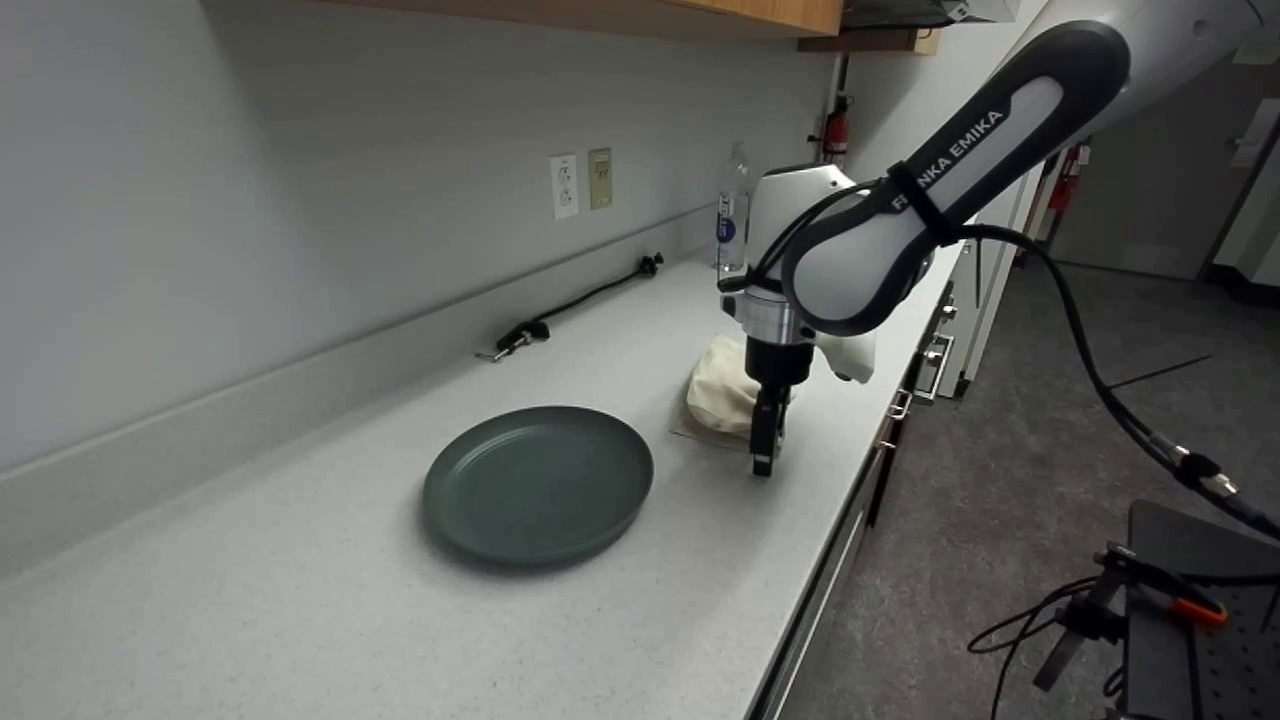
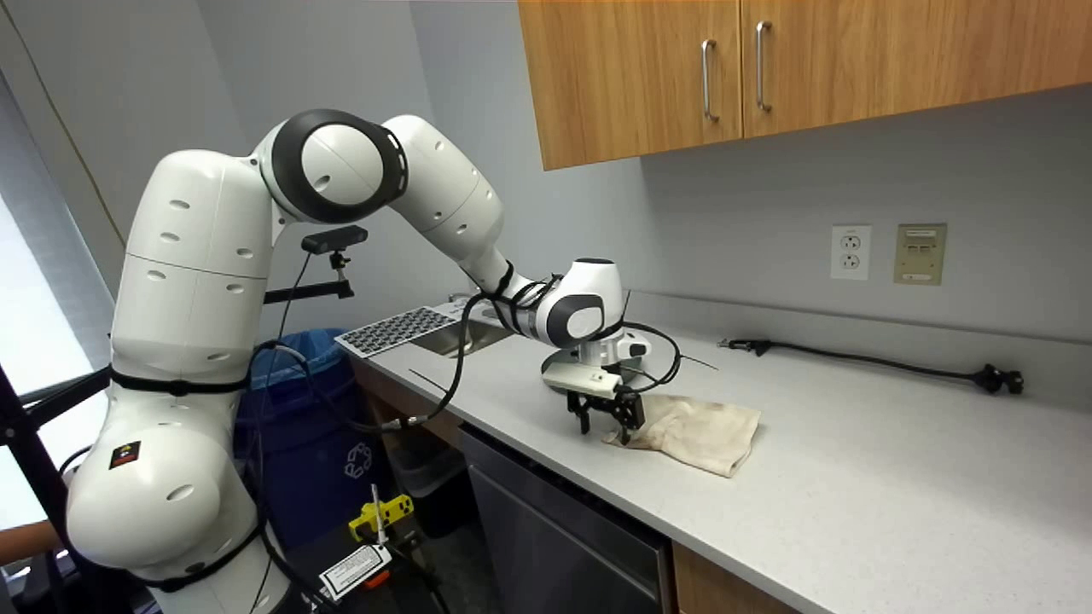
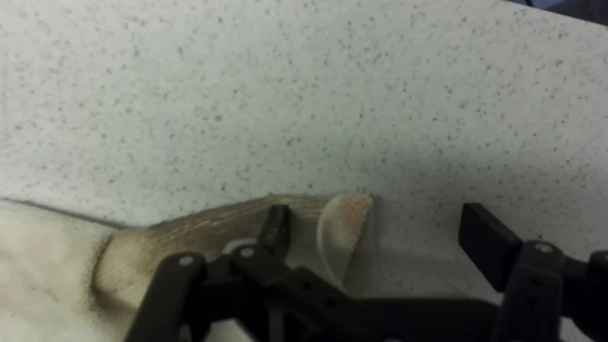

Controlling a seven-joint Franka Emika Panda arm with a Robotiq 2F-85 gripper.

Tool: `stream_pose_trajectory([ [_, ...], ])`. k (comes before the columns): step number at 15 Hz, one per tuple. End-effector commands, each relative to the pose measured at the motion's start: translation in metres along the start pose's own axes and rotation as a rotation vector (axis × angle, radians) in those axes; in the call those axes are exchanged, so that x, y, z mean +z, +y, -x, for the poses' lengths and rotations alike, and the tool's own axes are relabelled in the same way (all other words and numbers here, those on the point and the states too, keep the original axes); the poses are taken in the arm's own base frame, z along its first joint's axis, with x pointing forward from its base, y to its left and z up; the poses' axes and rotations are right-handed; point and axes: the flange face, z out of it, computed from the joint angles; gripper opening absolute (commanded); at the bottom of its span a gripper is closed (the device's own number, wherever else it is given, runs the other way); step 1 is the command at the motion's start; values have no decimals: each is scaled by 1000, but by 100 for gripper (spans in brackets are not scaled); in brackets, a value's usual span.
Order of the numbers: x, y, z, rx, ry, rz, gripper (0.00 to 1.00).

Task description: Fold the cloth on the table

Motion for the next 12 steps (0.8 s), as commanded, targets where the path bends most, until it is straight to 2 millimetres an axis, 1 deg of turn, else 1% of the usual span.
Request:
stream_pose_trajectory([
  [1, 3, 1, -2, 24, 9, 23, 62],
  [2, 2, 1, -1, 27, 8, 23, 52],
  [4, 0, -1, -2, 30, 10, 21, 39],
  [5, 0, -2, -1, 32, 11, 21, 31],
  [6, -1, -2, -2, 33, 12, 21, 25],
  [7, -2, -3, -2, 36, 14, 22, 16],
  [9, -7, -3, -3, 48, 16, 23, 2],
  [11, -15, -3, -1, 67, 8, 12, 0],
  [12, -20, -5, 0, 69, 2, -3, 3],
])
